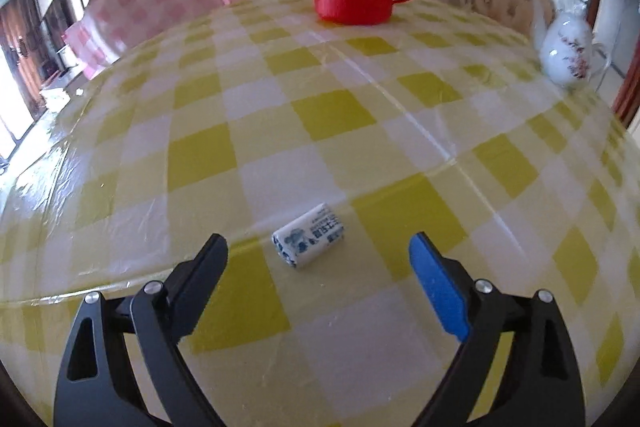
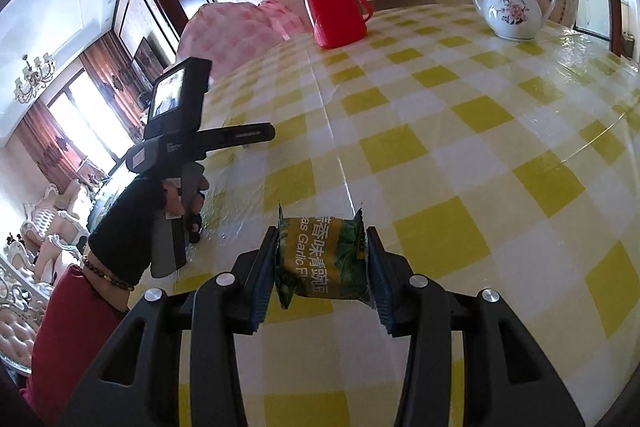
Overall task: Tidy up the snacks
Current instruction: 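Grasp the small white candy with the left gripper while the right holds the green packet, then carry both held snacks toward the white box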
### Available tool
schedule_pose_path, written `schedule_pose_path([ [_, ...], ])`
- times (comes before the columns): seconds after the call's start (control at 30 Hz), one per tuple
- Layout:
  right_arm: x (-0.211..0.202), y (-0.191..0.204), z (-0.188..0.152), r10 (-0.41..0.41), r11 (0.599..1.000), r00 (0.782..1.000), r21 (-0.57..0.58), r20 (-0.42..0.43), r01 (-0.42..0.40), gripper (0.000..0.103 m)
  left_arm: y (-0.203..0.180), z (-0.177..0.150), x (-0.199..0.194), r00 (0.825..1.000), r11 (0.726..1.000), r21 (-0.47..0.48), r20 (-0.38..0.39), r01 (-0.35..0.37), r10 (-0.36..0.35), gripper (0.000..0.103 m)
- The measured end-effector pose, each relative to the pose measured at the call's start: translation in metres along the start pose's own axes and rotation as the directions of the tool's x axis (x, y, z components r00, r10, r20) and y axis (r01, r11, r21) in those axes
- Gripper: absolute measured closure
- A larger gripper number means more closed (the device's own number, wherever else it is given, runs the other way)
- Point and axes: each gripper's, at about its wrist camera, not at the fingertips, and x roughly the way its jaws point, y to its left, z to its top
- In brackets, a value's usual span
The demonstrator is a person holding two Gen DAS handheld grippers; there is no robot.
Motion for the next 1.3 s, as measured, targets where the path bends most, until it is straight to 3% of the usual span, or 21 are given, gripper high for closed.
schedule_pose_path([
  [0.07, 0.0, 0.001, 0.0, 0.0, 1.0, 1.0, -0.004, 0.001, 0.0, 0.06, 0.008, 0.0, 0.003, 1.0, 0.996, -0.092, -0.01, 0.016, -0.017, 0.038],
  [0.1, 0.0, 0.001, 0.0, 0.001, 1.0, 1.0, -0.005, 0.0, -0.001, 0.06, 0.009, -0.001, 0.0, 1.0, 0.994, -0.111, -0.002, -0.022, 0.022, 0.069],
  [0.23, 0.001, -0.001, 0.001, -0.004, 1.0, 1.0, -0.003, -0.002, 0.004, 0.06, 0.005, -0.01, -0.009, 1.0, 0.991, -0.133, 0.007, -0.028, 0.029, 0.068],
  [0.37, 0.002, -0.008, 0.001, -0.006, 1.0, 1.0, 0.016, -0.01, 0.006, 0.06, -0.007, -0.025, -0.032, 0.998, 0.995, -0.095, 0.053, -0.032, 0.038, 0.068],
  [0.5, 0.001, -0.008, 0.001, -0.007, 1.0, 1.0, 0.014, -0.006, 0.007, 0.06, -0.025, -0.04, -0.057, 0.995, 0.998, -0.061, 0.104, -0.005, 0.011, 0.068],
  [0.77, 0.003, -0.007, -0.001, -0.037, 0.999, 0.999, -0.002, 0.006, 0.037, 0.06, -0.056, -0.078, -0.091, 0.992, 1.0, -0.018, 0.126, 0.026, -0.023, 0.068],
  [1.07, 0.008, -0.009, -0.004, -0.058, 0.998, 0.998, -0.007, -0.001, 0.058, 0.06, -0.051, -0.119, -0.139, 0.984, 0.998, -0.045, 0.172, 0.042, -0.033, 0.068],
  [1.3, 0.01, 0.007, -0.011, -0.017, 0.998, 1.0, -0.056, -0.007, 0.016, 0.061, -0.034, -0.16, -0.185, 0.975, 0.992, -0.119, 0.224, 0.042, -0.014, 0.068],
])
